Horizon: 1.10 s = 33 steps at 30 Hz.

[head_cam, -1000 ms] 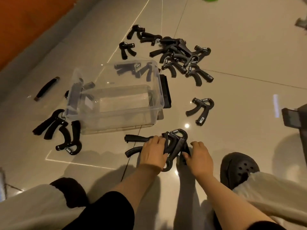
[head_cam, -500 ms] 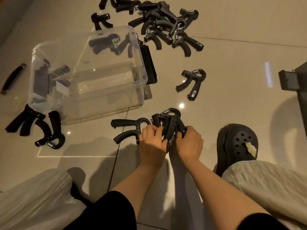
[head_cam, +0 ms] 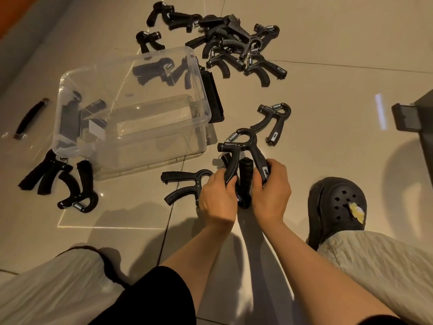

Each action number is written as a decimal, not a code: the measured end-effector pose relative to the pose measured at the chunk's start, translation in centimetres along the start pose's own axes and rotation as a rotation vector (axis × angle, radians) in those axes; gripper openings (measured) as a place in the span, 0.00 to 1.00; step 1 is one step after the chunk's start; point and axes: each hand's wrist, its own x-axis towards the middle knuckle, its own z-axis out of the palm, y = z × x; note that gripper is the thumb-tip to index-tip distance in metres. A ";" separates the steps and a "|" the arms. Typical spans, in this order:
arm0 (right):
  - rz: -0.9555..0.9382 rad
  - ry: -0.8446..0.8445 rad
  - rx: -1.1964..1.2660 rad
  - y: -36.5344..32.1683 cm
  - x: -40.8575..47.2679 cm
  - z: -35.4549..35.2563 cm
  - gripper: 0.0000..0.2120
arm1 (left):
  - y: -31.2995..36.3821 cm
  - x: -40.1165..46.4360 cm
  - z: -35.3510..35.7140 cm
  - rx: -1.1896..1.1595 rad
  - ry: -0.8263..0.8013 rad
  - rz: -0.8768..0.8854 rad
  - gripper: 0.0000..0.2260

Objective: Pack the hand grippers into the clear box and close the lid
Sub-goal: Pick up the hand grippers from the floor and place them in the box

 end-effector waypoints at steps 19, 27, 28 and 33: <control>-0.151 -0.102 0.200 -13.4 4.9 -3.5 0.17 | 6.2 4.7 -13.5 -0.390 0.276 0.100 0.10; -0.195 -0.513 -0.001 -22.2 4.8 2.5 0.10 | 1.0 9.9 -22.7 -0.100 0.073 -0.141 0.11; -0.179 -0.542 -0.018 -22.1 5.2 3.5 0.10 | 0.4 10.9 -22.7 -0.076 0.021 -0.157 0.11; 0.054 -0.471 0.010 -20.9 8.2 9.7 0.07 | -2.7 16.2 -20.6 -0.191 -0.200 -0.236 0.07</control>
